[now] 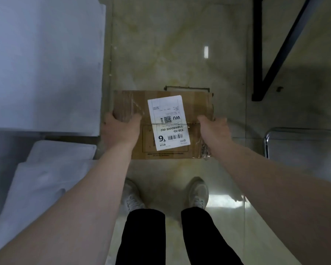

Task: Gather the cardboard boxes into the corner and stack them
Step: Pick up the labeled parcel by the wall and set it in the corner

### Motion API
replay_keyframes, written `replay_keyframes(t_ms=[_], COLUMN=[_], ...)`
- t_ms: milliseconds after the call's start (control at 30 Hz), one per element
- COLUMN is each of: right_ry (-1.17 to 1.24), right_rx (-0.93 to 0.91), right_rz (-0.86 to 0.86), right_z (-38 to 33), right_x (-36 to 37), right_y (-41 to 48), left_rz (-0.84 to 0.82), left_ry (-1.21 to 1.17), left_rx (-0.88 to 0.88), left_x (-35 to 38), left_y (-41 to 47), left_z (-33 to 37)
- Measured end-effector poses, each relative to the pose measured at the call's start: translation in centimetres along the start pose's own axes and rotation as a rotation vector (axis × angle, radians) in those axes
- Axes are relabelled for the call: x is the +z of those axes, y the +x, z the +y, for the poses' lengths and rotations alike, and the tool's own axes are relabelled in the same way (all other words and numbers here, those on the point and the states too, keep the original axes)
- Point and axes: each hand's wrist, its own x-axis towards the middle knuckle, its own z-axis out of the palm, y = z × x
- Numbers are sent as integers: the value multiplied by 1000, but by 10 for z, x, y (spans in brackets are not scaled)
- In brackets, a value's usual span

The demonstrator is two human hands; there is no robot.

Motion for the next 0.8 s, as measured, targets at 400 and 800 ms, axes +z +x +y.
replay_keyframes(t_ms=[400,800], right_ry=[-304,-572], right_rx=[-388,-1022], right_rz=[10,-119], right_z=[-121,-170], right_x=[-112,-195], right_y=[-188,-372], left_rz=[97,468], left_ry=[-145,-348], left_rx=[12,-100], left_x=[-193,-351], left_y=[-142,-347], left_z=[70,58])
